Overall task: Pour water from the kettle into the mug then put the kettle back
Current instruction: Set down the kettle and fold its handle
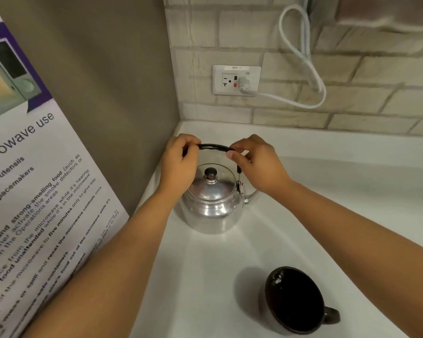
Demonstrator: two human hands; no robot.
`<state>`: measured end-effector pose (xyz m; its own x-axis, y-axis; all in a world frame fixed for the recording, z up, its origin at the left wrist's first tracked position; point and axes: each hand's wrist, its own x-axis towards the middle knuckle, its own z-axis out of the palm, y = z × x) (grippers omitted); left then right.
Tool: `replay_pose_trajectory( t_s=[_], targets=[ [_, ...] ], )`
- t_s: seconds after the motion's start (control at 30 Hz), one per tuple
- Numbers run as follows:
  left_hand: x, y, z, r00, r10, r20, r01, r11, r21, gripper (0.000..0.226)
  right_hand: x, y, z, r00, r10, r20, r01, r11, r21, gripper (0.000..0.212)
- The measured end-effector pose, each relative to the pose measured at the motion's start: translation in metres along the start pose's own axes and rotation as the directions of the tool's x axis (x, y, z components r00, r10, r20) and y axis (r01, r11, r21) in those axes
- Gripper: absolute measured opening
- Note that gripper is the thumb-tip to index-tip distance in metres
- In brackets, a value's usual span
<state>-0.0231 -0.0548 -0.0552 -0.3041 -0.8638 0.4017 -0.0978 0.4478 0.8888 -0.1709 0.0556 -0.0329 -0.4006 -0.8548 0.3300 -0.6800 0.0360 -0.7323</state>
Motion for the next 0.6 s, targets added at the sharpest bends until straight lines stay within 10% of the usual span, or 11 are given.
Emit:
replay_pose_trajectory(
  t_s=[0.37, 0.6],
  targets=[
    [0.045, -0.019, 0.009, 0.915, -0.301, 0.267, 0.11, 0.825, 0.555, 0.019, 0.035, 0.026, 0.019, 0.956, 0.254, 0.148, -0.224, 0.955, -0.196, 0.014],
    [0.042, -0.012, 0.01, 0.903, -0.329, 0.277, 0.089, 0.774, 0.627, 0.021, 0.034, 0.031, 0.023, 0.946, 0.282, 0.158, -0.259, 0.954, -0.149, 0.014]
  ],
)
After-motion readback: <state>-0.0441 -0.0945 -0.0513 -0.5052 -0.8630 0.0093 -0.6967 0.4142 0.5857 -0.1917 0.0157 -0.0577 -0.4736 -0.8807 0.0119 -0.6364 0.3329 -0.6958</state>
